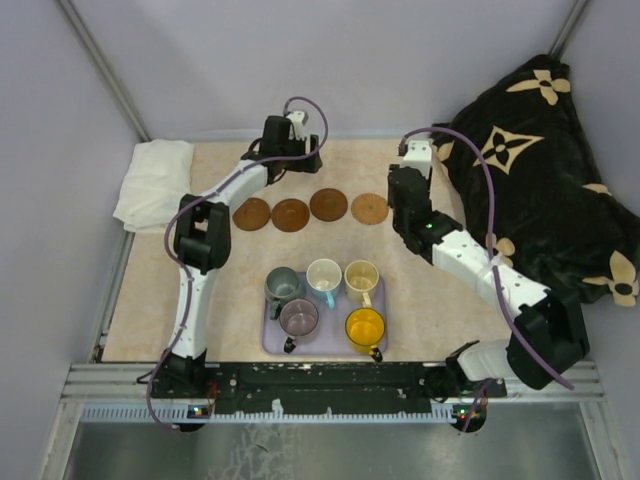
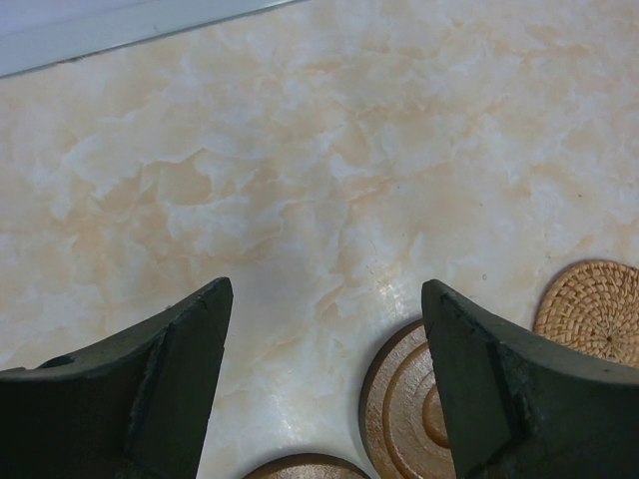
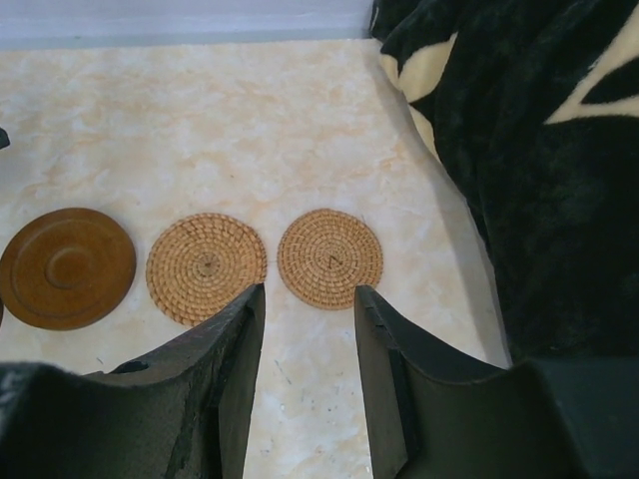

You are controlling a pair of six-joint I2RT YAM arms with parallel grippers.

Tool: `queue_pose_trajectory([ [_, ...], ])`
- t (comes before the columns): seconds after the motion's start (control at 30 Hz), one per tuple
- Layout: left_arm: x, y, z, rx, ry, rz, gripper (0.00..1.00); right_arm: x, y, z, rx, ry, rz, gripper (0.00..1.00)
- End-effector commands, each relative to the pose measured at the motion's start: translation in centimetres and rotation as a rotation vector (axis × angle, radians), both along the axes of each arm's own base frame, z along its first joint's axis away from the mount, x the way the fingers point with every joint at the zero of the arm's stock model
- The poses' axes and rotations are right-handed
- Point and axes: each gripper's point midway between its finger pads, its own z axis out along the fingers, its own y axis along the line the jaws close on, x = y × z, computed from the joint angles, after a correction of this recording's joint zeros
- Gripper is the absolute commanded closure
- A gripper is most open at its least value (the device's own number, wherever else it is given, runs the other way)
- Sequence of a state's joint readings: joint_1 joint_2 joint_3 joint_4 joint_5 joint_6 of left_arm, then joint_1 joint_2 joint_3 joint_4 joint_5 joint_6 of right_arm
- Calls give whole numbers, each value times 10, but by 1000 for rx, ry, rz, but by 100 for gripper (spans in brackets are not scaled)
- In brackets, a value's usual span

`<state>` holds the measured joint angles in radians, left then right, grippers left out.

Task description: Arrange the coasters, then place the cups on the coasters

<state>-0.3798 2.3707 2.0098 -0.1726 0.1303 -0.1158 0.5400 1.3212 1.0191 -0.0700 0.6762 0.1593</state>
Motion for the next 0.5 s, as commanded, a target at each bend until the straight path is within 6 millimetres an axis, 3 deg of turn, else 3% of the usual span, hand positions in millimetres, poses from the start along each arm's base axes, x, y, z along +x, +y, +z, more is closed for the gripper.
queue_pose_trajectory([
  [0.0,-9,-14,-11,-9,36,-66,18,16,8,24,87,-88,-17,58],
  [0.47,-21,-24,-43,103,102,-63,25,12,15,20,131,-78,24,57],
])
